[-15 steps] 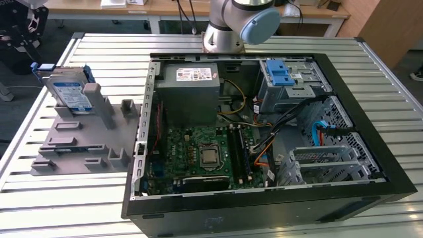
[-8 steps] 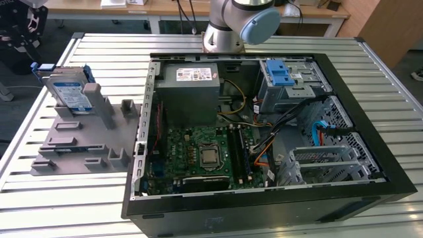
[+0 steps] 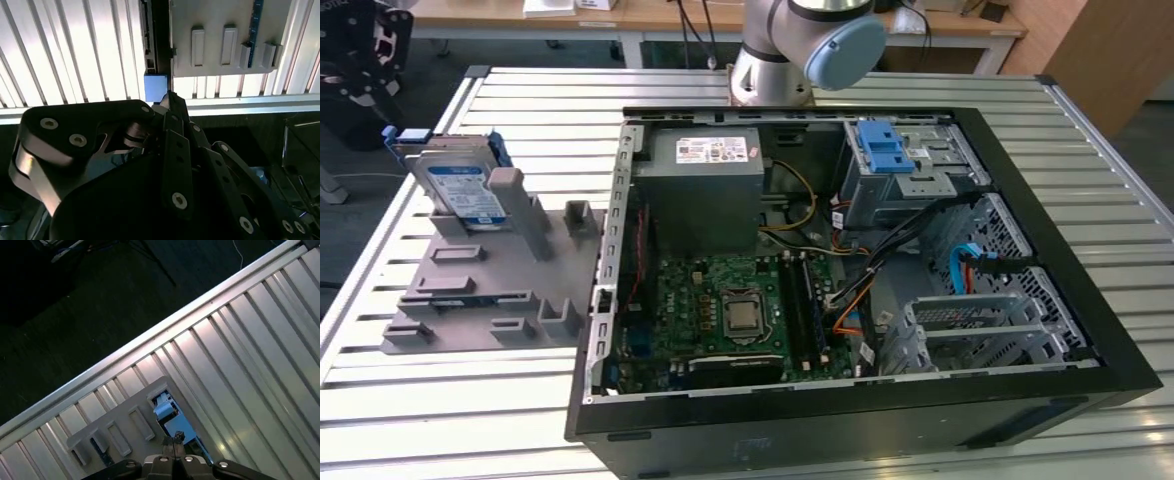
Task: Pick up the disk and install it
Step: 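Pick up the disk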
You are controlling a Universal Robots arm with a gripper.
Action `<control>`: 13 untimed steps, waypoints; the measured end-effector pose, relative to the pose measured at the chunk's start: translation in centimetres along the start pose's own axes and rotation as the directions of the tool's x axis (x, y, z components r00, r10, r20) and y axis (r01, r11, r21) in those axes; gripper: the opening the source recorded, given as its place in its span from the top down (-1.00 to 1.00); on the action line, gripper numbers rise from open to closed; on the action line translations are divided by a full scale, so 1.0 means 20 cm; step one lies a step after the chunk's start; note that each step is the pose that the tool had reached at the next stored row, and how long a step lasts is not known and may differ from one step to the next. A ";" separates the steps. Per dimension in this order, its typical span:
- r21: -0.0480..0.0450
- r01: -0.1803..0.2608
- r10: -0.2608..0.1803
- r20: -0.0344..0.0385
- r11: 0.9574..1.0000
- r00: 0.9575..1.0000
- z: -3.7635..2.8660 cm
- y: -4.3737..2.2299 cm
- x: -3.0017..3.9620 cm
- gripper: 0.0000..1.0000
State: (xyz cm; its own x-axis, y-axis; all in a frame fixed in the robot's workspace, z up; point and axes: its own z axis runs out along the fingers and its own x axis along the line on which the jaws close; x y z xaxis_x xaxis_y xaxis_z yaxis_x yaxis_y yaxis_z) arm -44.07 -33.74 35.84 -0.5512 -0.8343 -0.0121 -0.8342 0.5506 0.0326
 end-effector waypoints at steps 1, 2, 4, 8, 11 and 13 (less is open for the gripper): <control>0.000 0.018 -0.018 -0.001 1.000 1.000 0.001 0.000 0.000 0.79; 0.000 0.036 -0.036 -0.001 0.999 0.999 0.001 0.000 0.000 0.79; -0.001 0.073 -0.073 -0.002 0.997 0.997 0.002 0.000 0.000 0.79; -0.002 0.145 -0.145 -0.005 0.989 0.989 0.004 0.000 0.000 0.79; -0.003 0.199 -0.199 -0.006 0.980 0.980 0.007 0.000 0.000 0.79; -0.003 0.234 -0.234 -0.007 0.972 0.972 0.010 0.000 0.000 0.79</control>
State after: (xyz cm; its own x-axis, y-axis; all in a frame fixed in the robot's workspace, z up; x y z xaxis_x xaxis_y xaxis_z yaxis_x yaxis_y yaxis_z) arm -44.07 -33.74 35.65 -0.3403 -0.9402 -0.0122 -0.9399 0.3398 0.0322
